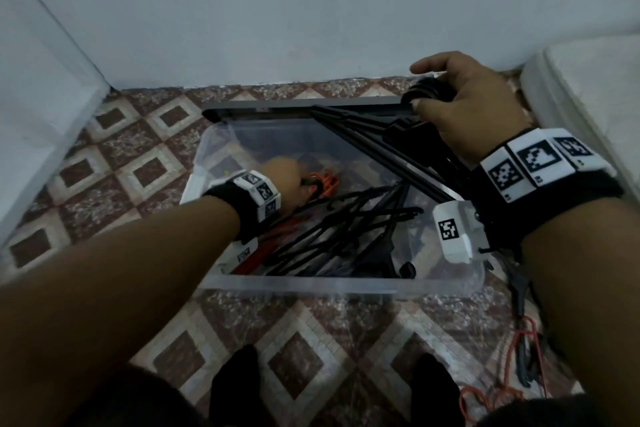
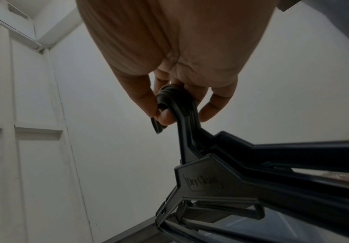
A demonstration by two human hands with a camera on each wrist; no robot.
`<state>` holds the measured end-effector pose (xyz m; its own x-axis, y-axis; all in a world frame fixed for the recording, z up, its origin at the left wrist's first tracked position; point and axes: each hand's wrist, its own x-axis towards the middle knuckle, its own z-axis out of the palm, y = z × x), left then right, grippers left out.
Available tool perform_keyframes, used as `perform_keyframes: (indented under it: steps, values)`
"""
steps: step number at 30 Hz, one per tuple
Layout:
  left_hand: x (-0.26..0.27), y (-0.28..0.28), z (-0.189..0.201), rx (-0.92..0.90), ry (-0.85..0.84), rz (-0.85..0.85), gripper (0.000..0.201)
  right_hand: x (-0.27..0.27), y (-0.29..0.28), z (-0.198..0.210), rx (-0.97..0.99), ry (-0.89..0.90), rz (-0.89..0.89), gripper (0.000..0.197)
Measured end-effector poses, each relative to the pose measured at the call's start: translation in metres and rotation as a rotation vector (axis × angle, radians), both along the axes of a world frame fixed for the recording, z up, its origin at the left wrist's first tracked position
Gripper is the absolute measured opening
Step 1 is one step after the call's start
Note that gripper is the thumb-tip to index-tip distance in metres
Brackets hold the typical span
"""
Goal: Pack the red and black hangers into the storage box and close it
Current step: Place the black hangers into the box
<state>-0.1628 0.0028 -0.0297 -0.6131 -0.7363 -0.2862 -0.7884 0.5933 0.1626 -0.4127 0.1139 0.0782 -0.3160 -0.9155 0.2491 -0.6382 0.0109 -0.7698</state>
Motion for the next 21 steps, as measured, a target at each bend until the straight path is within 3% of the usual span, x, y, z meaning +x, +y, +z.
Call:
perform_keyframes:
  steps: [4,11,16,21]
  values:
    - [0.006,0.022,0.050,-0.060,0.216,-0.082,0.025,0.002,0.006,0.003,0.039,0.047,-0.009,0.032]
    - [-0.007,0.040,0.105,-0.160,0.356,-0.252,0.022,0.011,0.014,0.004,0.166,0.071,0.089,0.031]
    - [-0.016,0.048,0.122,-0.191,0.442,-0.232,0.019,0.026,0.018,0.008,0.247,0.068,0.246,0.029]
    - [-0.022,0.058,0.121,-0.230,0.555,-0.166,0.020,0.038,0.017,0.014,0.299,-0.077,0.380,0.029]
